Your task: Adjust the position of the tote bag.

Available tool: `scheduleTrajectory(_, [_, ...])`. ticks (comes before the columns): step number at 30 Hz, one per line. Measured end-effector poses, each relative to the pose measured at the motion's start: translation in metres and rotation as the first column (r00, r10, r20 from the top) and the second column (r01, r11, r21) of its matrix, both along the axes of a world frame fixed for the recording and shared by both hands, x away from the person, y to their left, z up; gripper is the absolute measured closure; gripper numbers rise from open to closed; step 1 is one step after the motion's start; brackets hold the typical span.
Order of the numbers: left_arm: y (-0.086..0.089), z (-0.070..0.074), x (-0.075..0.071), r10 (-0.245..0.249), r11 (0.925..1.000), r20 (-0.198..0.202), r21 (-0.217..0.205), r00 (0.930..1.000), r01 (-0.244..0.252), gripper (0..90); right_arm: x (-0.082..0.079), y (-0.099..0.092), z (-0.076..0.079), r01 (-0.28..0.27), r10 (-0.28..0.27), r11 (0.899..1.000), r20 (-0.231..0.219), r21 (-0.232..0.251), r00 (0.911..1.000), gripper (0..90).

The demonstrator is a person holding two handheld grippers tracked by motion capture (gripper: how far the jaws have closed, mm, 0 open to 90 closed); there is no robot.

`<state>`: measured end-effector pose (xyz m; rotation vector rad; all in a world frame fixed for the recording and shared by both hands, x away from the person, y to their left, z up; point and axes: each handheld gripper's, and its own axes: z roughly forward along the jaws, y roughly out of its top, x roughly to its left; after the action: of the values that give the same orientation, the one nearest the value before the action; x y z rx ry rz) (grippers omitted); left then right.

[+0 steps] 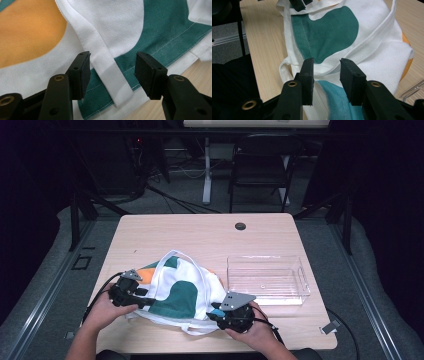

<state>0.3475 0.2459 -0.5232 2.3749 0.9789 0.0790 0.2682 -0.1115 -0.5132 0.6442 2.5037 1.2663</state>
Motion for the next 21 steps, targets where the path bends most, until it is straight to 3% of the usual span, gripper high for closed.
scheduleTrajectory(13, [-0.001,-0.008,0.001,-0.025,0.9987,-0.034,0.044,0.9991,0.027,46.0,0.0,0.0,0.0,0.0,0.0,1.0,0.001,-0.001,1.0,63.6])
scheduleTrajectory(21, [0.002,-0.011,0.002,-0.023,0.9995,-0.056,0.019,0.9982,0.024,51.7,0.001,0.001,0.0,-0.005,0.005,1.0,0.001,-0.004,1.0,63.3])
